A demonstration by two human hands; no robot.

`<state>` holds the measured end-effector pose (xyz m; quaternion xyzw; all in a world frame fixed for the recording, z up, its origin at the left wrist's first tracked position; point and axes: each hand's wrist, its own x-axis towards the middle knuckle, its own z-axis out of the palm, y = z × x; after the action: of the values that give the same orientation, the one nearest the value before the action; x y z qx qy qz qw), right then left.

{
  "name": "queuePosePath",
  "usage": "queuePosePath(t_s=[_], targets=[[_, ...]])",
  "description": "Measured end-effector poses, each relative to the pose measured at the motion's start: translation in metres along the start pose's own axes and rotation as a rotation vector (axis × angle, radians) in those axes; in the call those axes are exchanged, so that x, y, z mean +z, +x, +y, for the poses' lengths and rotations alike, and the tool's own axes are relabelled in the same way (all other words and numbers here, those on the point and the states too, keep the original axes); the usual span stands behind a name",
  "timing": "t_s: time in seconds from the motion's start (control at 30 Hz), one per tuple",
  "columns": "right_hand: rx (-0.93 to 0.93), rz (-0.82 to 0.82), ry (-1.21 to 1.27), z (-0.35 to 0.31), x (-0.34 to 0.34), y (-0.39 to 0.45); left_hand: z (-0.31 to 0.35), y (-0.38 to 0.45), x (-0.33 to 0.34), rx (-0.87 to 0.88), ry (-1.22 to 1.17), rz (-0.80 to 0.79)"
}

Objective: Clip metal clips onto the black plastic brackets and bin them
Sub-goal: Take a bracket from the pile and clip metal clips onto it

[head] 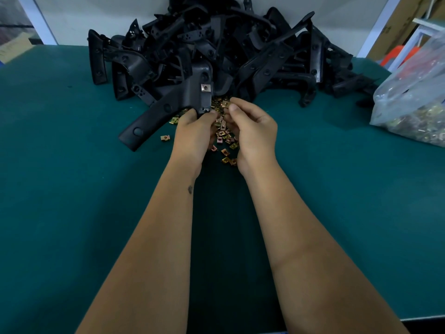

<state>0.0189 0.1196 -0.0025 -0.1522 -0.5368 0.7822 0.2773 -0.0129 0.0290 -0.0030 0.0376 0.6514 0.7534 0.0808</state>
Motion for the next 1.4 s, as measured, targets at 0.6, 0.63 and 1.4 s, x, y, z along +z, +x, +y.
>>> queuePosePath(t_s=[0.6,0.63,1.4], targets=[[0.081,-0.131,0.113,-0.0023,-0.0009,0.0002,0.0004,0.0022,-0.0003,-0.030,-0.082,-0.068],[0.084,-0.127,0.116,-0.0027,-0.0021,0.0002,0.0001,0.0017,-0.0006,-0.020,-0.088,-0.078],[0.017,-0.014,-0.019,-0.0023,-0.0047,0.0017,-0.0027,0.0016,-0.0054,-0.018,-0.131,-0.194]])
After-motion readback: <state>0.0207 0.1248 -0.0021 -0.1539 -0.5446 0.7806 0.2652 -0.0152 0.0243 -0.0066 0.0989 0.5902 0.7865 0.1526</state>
